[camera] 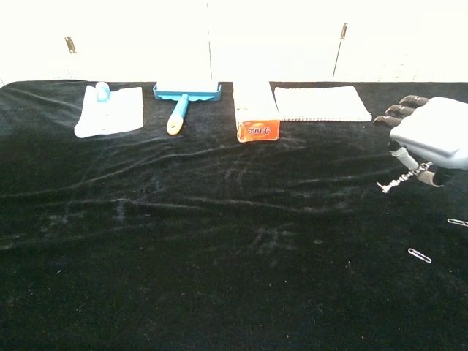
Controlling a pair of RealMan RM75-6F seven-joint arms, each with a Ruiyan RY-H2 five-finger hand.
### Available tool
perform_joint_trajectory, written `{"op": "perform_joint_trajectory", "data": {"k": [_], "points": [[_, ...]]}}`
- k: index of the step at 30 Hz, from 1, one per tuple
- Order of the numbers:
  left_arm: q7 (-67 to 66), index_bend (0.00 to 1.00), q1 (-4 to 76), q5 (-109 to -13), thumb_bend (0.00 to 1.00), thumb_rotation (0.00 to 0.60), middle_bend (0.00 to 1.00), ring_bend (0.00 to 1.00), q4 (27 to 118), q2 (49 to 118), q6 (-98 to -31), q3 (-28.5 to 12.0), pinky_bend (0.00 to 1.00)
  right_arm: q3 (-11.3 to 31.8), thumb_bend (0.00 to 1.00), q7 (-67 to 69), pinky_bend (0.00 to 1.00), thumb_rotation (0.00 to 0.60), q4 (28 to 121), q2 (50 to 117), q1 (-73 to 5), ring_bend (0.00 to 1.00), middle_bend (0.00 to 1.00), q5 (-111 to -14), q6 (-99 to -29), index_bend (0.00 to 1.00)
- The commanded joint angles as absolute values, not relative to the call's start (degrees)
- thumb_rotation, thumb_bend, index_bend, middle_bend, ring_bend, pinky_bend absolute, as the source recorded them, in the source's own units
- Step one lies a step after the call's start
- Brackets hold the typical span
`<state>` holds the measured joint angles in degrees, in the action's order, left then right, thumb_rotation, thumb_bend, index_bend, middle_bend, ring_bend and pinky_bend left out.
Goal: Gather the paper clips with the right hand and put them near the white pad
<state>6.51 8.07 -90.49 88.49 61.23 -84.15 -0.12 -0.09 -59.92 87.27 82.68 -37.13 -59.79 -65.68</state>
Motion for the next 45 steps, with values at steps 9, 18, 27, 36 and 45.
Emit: {"op": "perform_joint_trajectory", "data": {"k": [9, 18, 27, 36, 45], "points": [[5.0, 0.00, 8.2, -90.7, 0.39, 0.600, 0.00, 0.00, 89.0, 61.7, -83.9, -0.1, 0.00, -5.8, 0.45, -64.4, 0.00, 0.600, 96.6, 77.4, -33.5, 0.00, 0.11, -66.8, -70.6, 0.83], [4.9, 0.00, 7.8, -91.2, 0.39, 0.600, 0.00, 0.00, 89.1, 61.7, -84.7, 0.2, 0.00, -8.2, 0.45, -68.8, 0.00, 0.600, 99.4, 76.9, -31.9, 0.00, 0.11, -68.2, -70.8, 0.83], [5.8, 0.00, 7.5, -91.6, 0.39, 0.600, 0.00, 0.00, 89.0, 61.4, -85.3, 0.3, 0.00, -8.5, 0.45, -72.2, 0.00, 0.600, 99.3, 77.8, -31.4, 0.00, 0.11, -66.9, -69.3, 0.83], [7.0, 0.00, 7.1, -92.0, 0.39, 0.600, 0.00, 0.00, 88.6, 61.0, -86.0, 0.3, 0.00, -8.1, 0.45, -75.2, 0.00, 0.600, 99.4, 78.9, -31.7, 0.00, 0.11, -65.1, -68.2, 0.83], [7.8, 0.00, 6.8, -92.5, 0.39, 0.600, 0.00, 0.00, 88.3, 60.8, -86.9, 0.4, 0.00, -8.0, 0.45, -77.0, 0.00, 0.600, 99.8, 79.7, -32.1, 0.00, 0.11, -64.2, -67.8, 0.83]]}}
